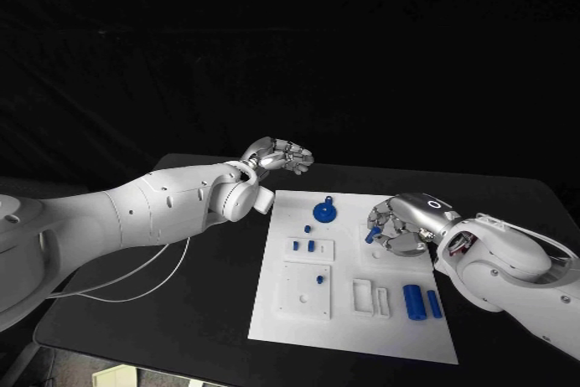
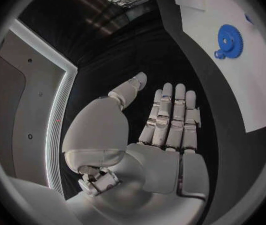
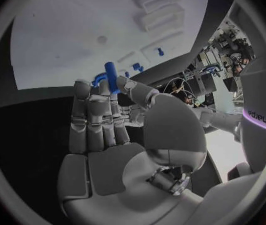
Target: Assemble the parts on the task board
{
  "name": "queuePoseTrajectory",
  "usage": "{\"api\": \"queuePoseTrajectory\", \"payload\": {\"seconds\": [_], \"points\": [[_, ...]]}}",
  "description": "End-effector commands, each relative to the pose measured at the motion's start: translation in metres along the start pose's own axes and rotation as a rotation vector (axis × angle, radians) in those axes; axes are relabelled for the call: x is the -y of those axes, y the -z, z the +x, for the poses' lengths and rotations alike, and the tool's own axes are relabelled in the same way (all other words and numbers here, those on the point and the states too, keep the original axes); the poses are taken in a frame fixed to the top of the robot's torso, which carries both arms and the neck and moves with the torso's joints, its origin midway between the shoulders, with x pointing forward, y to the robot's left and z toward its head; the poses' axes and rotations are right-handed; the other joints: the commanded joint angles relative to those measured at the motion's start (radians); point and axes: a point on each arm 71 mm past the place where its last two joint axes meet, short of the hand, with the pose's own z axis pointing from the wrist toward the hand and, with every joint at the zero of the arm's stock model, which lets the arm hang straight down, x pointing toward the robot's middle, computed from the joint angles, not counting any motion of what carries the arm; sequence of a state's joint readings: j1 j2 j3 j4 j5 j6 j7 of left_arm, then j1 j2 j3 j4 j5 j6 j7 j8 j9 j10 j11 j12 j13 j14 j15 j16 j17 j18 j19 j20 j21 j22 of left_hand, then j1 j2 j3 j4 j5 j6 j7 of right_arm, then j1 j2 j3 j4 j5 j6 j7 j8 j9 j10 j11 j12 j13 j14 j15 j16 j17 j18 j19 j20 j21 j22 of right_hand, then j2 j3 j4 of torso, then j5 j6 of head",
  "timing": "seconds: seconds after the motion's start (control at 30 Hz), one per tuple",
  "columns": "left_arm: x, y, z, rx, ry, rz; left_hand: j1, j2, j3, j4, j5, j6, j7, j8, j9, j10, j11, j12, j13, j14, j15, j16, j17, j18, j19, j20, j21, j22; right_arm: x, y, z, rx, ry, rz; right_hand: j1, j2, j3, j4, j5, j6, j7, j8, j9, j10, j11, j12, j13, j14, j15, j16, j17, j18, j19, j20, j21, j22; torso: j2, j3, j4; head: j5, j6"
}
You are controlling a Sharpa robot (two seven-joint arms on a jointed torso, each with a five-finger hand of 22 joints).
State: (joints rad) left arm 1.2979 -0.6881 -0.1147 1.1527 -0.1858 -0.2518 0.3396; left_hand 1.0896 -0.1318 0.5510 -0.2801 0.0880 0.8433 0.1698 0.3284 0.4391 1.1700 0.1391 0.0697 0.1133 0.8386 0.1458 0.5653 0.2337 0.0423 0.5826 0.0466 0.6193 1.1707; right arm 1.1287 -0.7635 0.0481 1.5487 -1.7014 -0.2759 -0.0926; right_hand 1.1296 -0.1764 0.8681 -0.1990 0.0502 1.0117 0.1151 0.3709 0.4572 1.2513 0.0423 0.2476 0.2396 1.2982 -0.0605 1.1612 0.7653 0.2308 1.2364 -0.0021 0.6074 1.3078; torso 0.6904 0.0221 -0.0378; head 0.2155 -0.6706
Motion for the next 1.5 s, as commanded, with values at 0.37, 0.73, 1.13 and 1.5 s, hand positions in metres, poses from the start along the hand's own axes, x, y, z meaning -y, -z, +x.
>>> {"api": "queuePoseTrajectory", "payload": {"seconds": [0.37, 0.73, 1.13, 1.5], "points": [[0.002, -0.001, 0.003, -0.012, 0.01, 0.012, 0.0, 0.011, -0.005, 0.0, -0.006, -0.007, 0.003, 0.005, -0.001, -0.008, 0.0, 0.001, -0.002, 0.001, 0.006, -0.004, 0.003, 0.017, 0.0, 0.004, -0.006, 0.001, -0.06, -0.008, -0.003, 0.054, -0.163, -0.164, 0.009, 0.003, 0.013, -0.001, -0.001, 0.006, -0.001, 0.007, 0.004, 0.007, -0.003, 0.007, 0.005, -0.003, -0.013, 0.006, 0.002, 0.031, 0.007, -0.003, 0.009, 0.019, 0.0, -0.0001, -0.0017, 0.01, -0.007], [0.003, -0.004, 0.01, -0.024, 0.013, 0.016, 0.0, 0.011, -0.005, 0.0, -0.005, -0.007, 0.003, 0.005, -0.001, -0.008, 0.0, 0.002, -0.002, 0.001, 0.006, -0.005, 0.004, 0.017, 0.0, 0.004, -0.007, 0.002, -0.098, -0.011, 0.033, -0.055, -0.166, -0.249, 0.006, 0.011, 0.01, -0.01, -0.001, 0.004, -0.001, 0.007, 0.006, 0.004, -0.003, 0.007, 0.009, -0.004, -0.012, 0.006, 0.002, 0.031, 0.005, -0.005, 0.011, 0.019, 0.0, -0.001, 0.0005, 0.022, -0.014], [0.003, -0.005, 0.01, -0.025, 0.013, 0.015, 0.0, 0.011, -0.005, 0.0, -0.006, -0.007, 0.003, 0.006, -0.001, -0.008, 0.0, 0.002, -0.003, 0.001, 0.006, -0.006, 0.005, 0.017, 0.0, 0.004, -0.007, 0.002, -0.106, -0.005, 0.069, -0.138, -0.155, -0.257, 0.0, 0.017, 0.005, -0.018, -0.001, 0.003, 0.0, 0.006, 0.008, 0.002, -0.002, 0.007, 0.012, -0.006, -0.012, 0.005, 0.002, 0.031, 0.003, -0.004, 0.012, 0.019, 0.0, 0.0006, 0.0005, 0.033, -0.023], [0.003, -0.006, 0.01, -0.026, 0.013, 0.011, 0.0, 0.01, -0.005, 0.0, -0.005, -0.008, 0.003, 0.005, -0.001, -0.009, 0.0, 0.002, -0.003, 0.001, 0.006, -0.008, 0.006, 0.017, 0.0, 0.004, -0.008, 0.003, -0.11, -0.005, 0.082, -0.175, -0.148, -0.255, -0.002, 0.021, 0.003, -0.023, -0.001, 0.004, -0.001, 0.007, 0.01, 0.002, -0.003, 0.008, 0.015, -0.006, -0.012, 0.005, 0.002, 0.031, 0.002, -0.004, 0.013, 0.019, 0.0, 0.0019, -0.0008, 0.044, -0.031]]}}
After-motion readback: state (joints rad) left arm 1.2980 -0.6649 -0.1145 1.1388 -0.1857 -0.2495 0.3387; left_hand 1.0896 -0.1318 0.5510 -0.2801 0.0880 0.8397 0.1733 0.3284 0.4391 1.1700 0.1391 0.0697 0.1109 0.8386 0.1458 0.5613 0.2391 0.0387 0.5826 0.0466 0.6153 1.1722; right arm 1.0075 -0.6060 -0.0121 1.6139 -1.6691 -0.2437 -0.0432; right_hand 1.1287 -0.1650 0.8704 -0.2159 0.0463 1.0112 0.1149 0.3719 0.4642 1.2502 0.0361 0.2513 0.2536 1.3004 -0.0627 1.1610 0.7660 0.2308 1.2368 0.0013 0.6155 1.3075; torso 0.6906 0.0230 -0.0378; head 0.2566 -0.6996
